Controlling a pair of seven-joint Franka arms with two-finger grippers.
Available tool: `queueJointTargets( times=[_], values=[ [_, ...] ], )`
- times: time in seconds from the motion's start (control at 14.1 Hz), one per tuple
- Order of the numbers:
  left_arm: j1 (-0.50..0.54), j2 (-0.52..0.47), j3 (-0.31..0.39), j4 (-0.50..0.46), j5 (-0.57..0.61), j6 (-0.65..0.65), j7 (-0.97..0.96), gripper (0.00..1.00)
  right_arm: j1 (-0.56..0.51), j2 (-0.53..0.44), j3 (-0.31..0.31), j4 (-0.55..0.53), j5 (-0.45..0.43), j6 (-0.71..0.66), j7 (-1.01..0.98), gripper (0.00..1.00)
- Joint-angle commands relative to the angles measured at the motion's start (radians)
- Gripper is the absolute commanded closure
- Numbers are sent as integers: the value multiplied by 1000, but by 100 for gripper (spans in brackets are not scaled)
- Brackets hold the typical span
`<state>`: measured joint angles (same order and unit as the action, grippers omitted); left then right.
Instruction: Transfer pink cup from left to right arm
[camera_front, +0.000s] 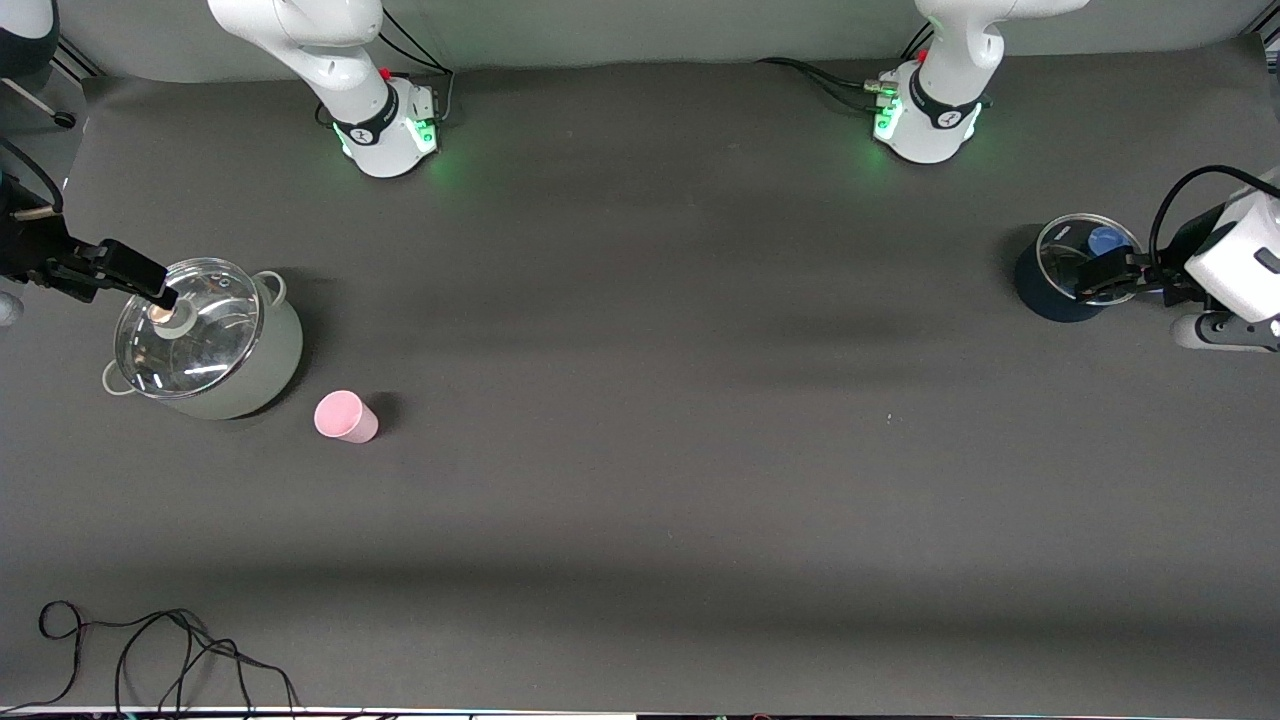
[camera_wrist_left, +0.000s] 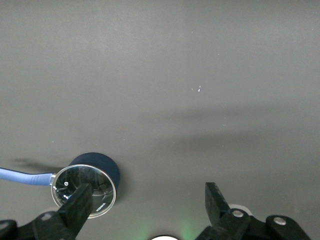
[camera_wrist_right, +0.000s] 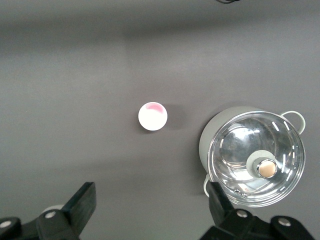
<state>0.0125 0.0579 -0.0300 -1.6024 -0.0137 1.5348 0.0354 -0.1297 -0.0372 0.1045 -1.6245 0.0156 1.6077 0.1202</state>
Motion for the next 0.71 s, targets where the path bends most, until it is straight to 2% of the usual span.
queueJointTargets(
  times=[0.0, 0.64],
  values=[
    [1, 7, 2, 16, -11, -5, 15, 0, 21, -3, -11, 6, 23, -3, -4, 0],
    [-5, 4, 1, 2, 11, 5, -5, 0, 24, 0, -12, 9, 23, -6, -5, 0]
  ],
)
